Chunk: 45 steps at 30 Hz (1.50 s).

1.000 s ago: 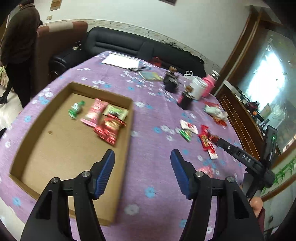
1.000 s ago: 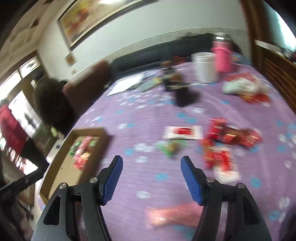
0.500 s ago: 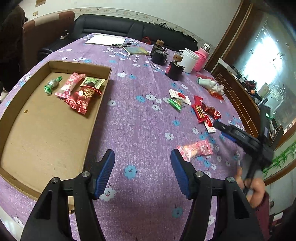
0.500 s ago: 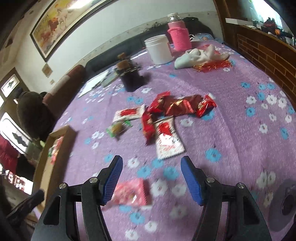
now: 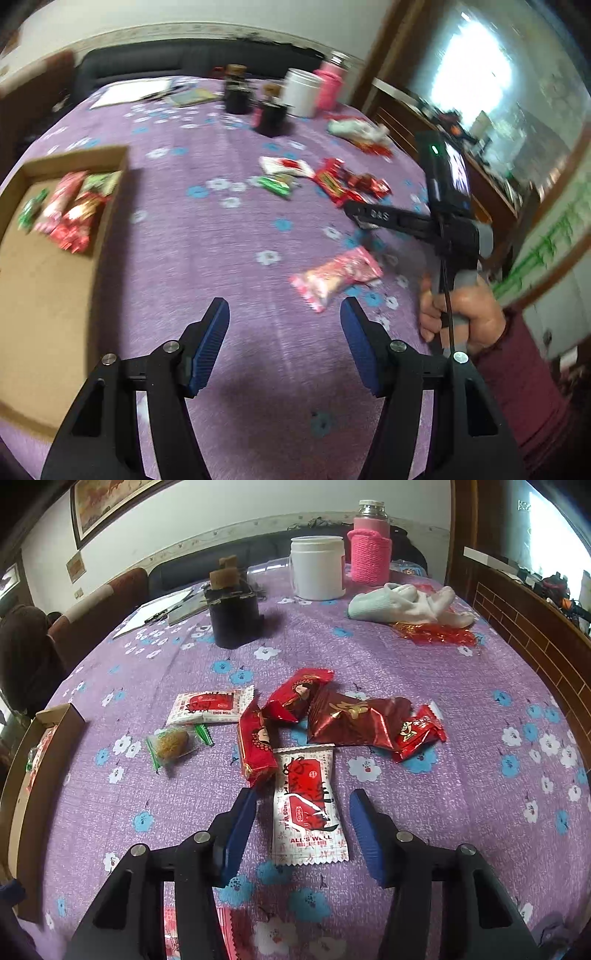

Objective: Organize snacks
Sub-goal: 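Grasp the white-red packet with right tool while left tool grasps pink packet, then carry both held packets over the cardboard box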

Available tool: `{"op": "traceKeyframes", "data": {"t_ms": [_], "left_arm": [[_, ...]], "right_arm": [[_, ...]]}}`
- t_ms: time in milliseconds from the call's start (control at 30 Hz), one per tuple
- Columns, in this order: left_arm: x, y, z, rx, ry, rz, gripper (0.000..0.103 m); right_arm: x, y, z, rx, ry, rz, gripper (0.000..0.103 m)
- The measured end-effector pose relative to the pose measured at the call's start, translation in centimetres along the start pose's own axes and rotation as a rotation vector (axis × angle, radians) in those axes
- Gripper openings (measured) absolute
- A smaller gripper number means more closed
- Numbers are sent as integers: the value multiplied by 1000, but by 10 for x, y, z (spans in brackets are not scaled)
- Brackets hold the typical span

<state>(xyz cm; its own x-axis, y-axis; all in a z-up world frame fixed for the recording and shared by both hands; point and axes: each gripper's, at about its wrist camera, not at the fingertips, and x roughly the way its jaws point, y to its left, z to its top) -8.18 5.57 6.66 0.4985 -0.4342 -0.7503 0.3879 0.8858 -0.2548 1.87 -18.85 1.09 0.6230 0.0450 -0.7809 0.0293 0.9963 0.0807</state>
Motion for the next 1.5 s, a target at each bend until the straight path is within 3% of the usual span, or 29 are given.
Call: {"op": "traceKeyframes", "data": {"t_ms": [33,367,467,700,767,833,867,1133,1233,1500], "left_arm": [[5,-7,2,43,-1,0,61],[53,-50,18,298,53,15,61],[66,-60,22,346,70,-2,61],[97,-72,19,411,109,43,61],[99,-72,17,407,119,40,57],[98,-71,18,385,122,21,41],[98,-70,18,377,122,23,28],[96,-63,18,288,97,35,27],[91,-60,18,249,90,32,27],[59,-57,16,194,41,11,27]], "right_arm": [[0,-1,0,-2,1,-4,37],[-25,-25,-24,32,57,48,36],[-33,-29,-34,25,65,49,36],[-39,-33,-41,24,59,48,38],[-39,-31,-41,16,54,47,38],[-39,-30,-41,7,50,42,38],[-39,-29,-41,5,49,41,39],[-34,-15,-41,-46,28,-25,46],[-34,-12,-42,-62,19,-57,35],[-49,-14,-46,-26,-5,-21,34]]}}
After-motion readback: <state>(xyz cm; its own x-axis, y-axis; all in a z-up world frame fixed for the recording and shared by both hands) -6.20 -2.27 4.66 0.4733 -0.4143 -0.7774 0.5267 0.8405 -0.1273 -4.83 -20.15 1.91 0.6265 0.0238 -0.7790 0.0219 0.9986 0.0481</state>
